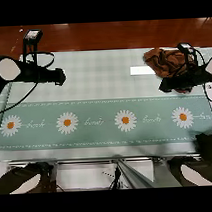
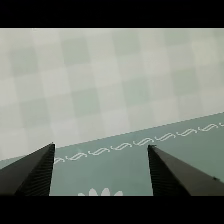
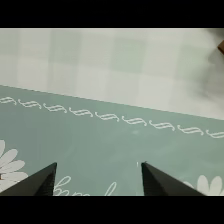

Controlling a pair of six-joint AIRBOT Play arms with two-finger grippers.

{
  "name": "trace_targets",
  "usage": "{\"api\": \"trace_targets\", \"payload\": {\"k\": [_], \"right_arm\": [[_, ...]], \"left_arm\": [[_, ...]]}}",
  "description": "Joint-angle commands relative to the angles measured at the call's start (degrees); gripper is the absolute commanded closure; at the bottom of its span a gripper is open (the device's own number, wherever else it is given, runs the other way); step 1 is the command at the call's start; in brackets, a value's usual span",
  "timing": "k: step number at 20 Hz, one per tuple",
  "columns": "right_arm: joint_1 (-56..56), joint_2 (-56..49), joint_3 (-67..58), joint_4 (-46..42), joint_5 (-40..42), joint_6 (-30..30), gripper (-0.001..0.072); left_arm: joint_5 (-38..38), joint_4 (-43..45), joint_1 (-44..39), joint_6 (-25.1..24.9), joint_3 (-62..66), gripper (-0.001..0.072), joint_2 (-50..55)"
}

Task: Fold the shirts.

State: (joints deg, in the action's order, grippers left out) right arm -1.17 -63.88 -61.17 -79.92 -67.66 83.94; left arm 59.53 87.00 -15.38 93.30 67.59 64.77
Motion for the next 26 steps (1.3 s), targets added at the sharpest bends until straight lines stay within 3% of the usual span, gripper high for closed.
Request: {"api": "trace_targets", "payload": {"k": [1,15,20,23,24,26], "right_arm": [[0.0,0.0,-0.02,0.02,0.0,0.02,0.0111],[0.0,0.0,-0.02,0.07,0.15,0.02,0.0111],[0.0,-0.13,0.0,-0.94,10.47,0.07,0.0132],[0.0,-0.48,-0.02,-13.92,26.34,4.04,0.0143],[0.07,-0.98,-0.02,-22.64,33.09,8.94,0.0185],[1.46,-3.1,-0.28,-38.38,43.82,21.86,0.0187]], "left_arm": [[-0.02,0.0,0.07,0.0,0.0,-0.0013,-0.04],[-0.02,0.0,0.07,0.0,0.0,-0.0013,-0.04],[-4.17,0.0,0.0,0.0,0.0,-0.0013,-0.02],[-9.4,0.04,0.02,-0.02,0.0,-0.0013,-0.02],[-11.3,0.07,0.11,-0.04,0.0,-0.0013,-0.02],[-13.46,0.22,0.11,-0.07,0.0,-0.0013,-0.02]]}}
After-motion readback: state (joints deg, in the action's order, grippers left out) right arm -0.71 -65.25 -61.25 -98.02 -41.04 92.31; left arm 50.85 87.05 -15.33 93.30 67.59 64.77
